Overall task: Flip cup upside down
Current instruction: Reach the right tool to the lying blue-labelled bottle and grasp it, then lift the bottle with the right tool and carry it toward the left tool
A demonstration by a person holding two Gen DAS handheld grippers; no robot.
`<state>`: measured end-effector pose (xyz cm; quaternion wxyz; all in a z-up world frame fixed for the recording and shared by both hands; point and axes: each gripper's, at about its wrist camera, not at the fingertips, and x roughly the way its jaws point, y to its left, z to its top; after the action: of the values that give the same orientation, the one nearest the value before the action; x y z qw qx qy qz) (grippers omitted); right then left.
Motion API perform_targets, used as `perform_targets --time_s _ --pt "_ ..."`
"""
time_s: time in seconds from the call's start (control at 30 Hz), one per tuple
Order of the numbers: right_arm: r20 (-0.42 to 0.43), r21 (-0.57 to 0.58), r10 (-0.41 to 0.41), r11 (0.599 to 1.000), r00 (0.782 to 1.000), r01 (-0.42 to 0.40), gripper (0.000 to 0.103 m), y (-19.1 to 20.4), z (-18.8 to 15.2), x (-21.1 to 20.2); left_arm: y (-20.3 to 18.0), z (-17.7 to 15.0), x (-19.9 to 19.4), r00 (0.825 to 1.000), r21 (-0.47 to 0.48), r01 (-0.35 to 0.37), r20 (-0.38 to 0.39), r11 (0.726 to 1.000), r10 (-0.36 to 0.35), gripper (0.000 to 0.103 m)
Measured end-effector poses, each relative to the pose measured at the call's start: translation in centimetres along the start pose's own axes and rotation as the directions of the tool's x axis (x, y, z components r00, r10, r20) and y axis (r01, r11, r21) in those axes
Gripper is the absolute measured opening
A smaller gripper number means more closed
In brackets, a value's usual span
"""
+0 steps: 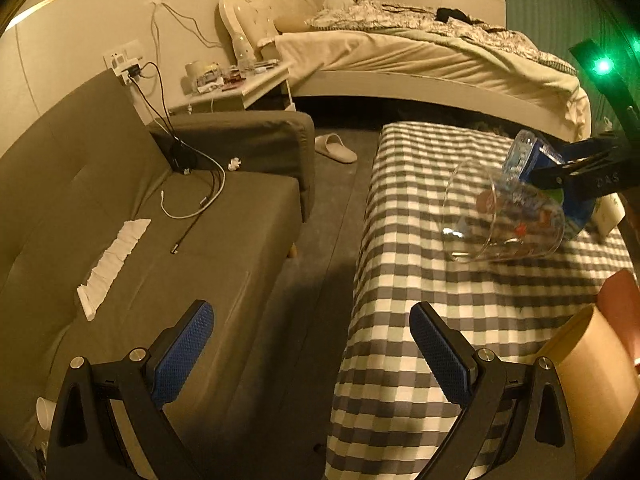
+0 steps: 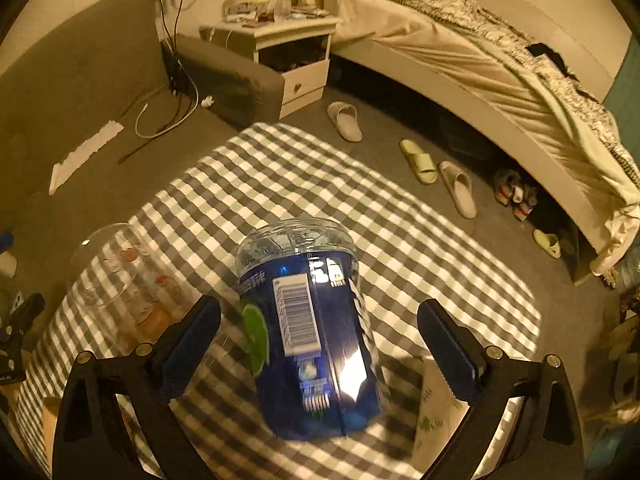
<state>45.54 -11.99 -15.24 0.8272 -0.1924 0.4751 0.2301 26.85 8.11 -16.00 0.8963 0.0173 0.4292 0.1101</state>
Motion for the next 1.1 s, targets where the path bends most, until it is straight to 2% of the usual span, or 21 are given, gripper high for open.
perform_targets --time_s 0.17,0.23,0.3,0.4,0.53,0.7,0.8,0.9,1.0,1.1 --pt "-0.048 -0.002 0.022 1.0 0.999 -0.022 0.092 0.1 0.1 2.1 -0.1 -0.3 0.6 1.0 0.008 0.005 -0.017 1.0 -0.005 0.101" --pt "-0.075 0.009 0.038 0.999 0.997 -0.037 0.076 0.1 -0.1 2.7 -0.1 -0.4 0.5 1.0 0.008 0.006 -0.018 1.0 -0.005 0.101" --pt "-0.084 0.043 0.076 0.996 0.994 -0.073 0.074 -0.2 -0.3 2.7 0.0 -0.4 0.4 1.0 0.006 0.014 -0.014 1.0 -0.014 0.101" --pt "-0.062 0.048 0.042 0.998 0.997 -0.039 0.073 -0.3 -0.4 1.4 -0.1 -0.4 -0.5 1.0 0.008 0.017 0.002 1.0 -0.017 0.101" --pt "-0.007 0.065 0.003 0.998 1.0 -0.002 0.073 0.0 -0.1 -3.6 0.0 0.0 -3.2 0.998 -0.011 0.039 0.04 0.999 -0.039 0.101" --pt "0.045 0.081 -0.081 0.994 0.996 0.077 0.073 2.0 -0.8 -12.6 0.2 0.8 -8.5 0.993 -0.025 0.058 0.105 0.998 -0.055 0.101" --pt "0.042 0.13 -0.105 0.987 0.994 0.098 0.073 4.1 -2.7 -17.7 0.3 0.4 -12.2 0.992 -0.006 0.043 0.118 0.999 -0.042 0.101" --pt "0.026 0.166 -0.126 0.979 0.992 0.12 0.073 7.3 -6.1 -21.6 0.8 -0.8 -15.4 0.99 0.006 0.054 0.133 0.999 -0.054 0.101" --pt "0.013 0.235 -0.123 0.965 0.992 0.117 0.073 10.5 -10.4 -24.0 1.5 -2.4 -17.6 0.988 0.003 0.068 0.136 0.998 -0.067 0.101" --pt "-0.01 0.335 -0.088 0.938 0.996 0.086 0.073 13.2 -14.8 -24.2 2.2 -4.5 -19.0 0.987 -0.004 0.088 0.133 0.996 -0.087 0.101"
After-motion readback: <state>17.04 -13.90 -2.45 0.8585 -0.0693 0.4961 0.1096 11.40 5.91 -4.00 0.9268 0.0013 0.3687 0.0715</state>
